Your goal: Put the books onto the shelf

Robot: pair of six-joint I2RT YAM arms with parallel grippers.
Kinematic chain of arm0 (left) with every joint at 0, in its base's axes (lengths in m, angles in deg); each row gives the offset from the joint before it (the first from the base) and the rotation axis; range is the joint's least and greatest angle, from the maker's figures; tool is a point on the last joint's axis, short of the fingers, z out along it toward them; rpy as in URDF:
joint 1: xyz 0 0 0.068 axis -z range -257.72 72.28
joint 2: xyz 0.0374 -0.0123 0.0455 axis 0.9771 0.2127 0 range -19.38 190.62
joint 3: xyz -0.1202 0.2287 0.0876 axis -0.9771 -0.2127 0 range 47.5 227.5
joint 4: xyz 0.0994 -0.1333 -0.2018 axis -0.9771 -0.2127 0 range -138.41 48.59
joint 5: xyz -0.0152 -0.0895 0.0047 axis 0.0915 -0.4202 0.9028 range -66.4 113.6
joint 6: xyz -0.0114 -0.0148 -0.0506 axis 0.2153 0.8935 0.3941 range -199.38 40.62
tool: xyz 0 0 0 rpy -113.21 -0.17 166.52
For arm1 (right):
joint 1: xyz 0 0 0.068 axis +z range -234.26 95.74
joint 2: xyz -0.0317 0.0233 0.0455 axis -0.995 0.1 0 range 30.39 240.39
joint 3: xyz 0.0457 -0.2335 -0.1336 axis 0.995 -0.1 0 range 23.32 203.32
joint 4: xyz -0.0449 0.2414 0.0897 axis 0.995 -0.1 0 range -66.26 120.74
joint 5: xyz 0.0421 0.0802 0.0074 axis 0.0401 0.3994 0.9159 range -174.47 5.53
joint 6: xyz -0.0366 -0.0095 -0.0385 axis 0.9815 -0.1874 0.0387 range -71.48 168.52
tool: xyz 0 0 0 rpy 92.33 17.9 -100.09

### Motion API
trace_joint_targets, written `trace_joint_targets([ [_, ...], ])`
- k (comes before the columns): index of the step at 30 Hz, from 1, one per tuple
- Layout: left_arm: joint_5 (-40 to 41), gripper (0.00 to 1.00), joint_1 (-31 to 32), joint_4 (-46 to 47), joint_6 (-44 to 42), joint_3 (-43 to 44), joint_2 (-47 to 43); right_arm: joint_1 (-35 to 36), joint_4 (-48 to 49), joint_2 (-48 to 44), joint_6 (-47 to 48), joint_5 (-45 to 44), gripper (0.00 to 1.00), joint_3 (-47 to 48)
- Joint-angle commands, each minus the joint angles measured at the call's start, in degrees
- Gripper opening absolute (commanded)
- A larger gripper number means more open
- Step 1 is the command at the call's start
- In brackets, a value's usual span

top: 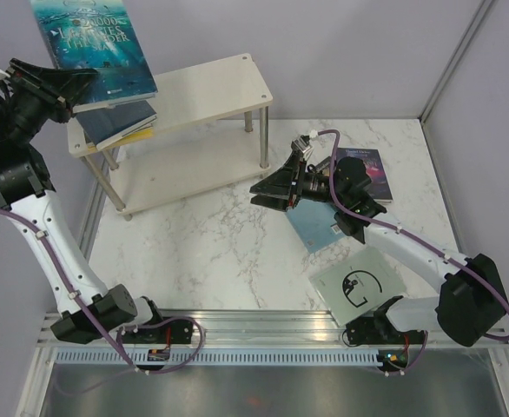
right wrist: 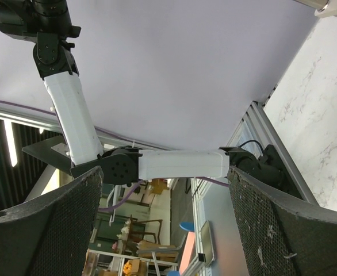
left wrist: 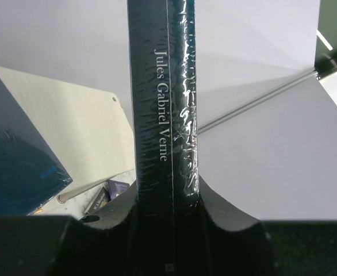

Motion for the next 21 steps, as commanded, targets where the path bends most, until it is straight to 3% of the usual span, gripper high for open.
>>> trace_joint_targets([
  [1, -8.4, 0.02, -2.1, 13.7, 7.3, 1.5, -0.9, -0.4, -0.4, -0.7, 2.1, 0.5, 0.91, -0.2],
  [8, -8.2, 0.02, -6.0, -8.7, -4.2, 8.0, 3.3, -1.0, -1.7, -0.1, 3.2, 0.7, 0.91, -0.2],
  [13, -7.3, 0.02, -6.7, -14.5, -9.6, 7.2, 4.8, -1.0, -1.6, 0.6, 3.2, 0.9, 0.91, -0.5],
  [21, -7.4, 0.02, -6.7, -15.5, -10.9, 5.7, 7.7, -1.0, -0.8, 2.2, 3.0, 1.2, 0.91, -0.4],
])
